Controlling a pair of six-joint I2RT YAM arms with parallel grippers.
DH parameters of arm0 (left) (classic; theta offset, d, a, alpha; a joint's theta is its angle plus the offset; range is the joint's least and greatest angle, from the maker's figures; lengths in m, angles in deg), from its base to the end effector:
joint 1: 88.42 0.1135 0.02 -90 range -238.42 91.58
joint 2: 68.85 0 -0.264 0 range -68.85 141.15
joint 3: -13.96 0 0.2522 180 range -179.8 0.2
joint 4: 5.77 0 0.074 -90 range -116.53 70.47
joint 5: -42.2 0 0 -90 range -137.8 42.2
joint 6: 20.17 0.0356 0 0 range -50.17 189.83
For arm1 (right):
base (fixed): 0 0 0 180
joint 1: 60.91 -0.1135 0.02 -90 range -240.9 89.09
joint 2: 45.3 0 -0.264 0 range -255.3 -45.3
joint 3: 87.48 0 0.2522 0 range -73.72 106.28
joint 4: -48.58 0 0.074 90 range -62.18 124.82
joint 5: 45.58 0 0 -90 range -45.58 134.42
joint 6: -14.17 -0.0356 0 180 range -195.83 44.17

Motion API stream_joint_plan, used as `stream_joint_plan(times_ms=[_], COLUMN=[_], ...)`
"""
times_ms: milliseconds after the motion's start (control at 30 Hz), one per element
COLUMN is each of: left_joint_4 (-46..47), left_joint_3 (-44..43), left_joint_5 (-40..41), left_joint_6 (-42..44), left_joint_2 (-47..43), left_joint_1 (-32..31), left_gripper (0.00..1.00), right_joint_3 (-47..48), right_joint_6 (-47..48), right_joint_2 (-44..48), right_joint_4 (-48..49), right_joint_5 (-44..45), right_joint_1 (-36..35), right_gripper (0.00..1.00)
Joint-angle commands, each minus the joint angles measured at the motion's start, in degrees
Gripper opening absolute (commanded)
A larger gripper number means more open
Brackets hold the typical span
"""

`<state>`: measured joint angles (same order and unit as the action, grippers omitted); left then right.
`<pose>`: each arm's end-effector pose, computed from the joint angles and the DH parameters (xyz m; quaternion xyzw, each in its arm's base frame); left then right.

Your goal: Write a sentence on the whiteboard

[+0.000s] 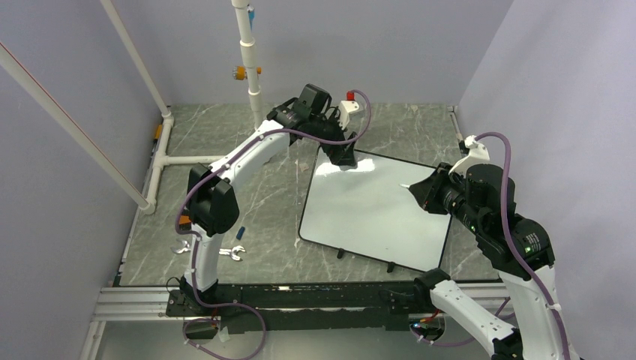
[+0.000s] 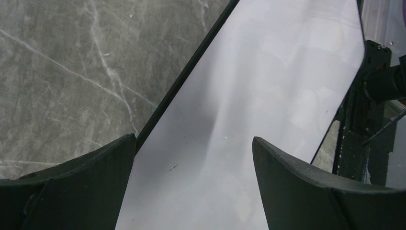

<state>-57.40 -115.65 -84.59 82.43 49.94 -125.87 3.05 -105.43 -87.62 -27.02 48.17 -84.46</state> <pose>0.3621 -0.3042 0.3252 0.4840 0.7263 -0.3652 0.3239 0.0835 0.0339 0.4289 0.0620 0.8519 0.2073 0.4770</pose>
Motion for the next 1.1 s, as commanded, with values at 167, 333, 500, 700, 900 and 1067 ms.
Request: stream_joint_plan(times_ms=[167,333,500,700,900,1067], left_joint_4=[0.1,2.0,1.1,-0.4,-3.8,-5.6], left_joint_3=[0.7,-2.3,-5.1,-5.1,-4.2,-4.3], left_joint_5=[0.2,-0.2,-1.1,-2.8,-3.2,-3.2], left_joint_6=[-1.0,-2.8,-3.0,-2.8,-0.7,0.2], left_joint_2=[-2.7,-2.0,0.5,1.9,2.8,2.4], left_joint_1=[0.0,0.0,-0.1,-0.2,-0.3,-0.5], left_gripper=[0.95,0.98,0.99,0.97,0.95,0.92], right_joint_3=[1.6,2.0,2.3,2.1,1.2,1.1], right_joint_6=[-1.7,-1.9,-1.6,-1.2,-1.5,-1.9], right_joint_2=[-0.3,-0.2,-0.2,-0.5,-0.6,-0.5], right_joint_4=[1.5,1.2,0.6,0.8,1.6,1.9], right_joint_5=[-2.1,-2.0,-1.5,-1.4,-2.0,-2.4], right_joint_1=[0.0,0.0,0.0,0.0,0.0,0.0], right_gripper=[0.00,0.00,0.00,0.00,0.00,0.00])
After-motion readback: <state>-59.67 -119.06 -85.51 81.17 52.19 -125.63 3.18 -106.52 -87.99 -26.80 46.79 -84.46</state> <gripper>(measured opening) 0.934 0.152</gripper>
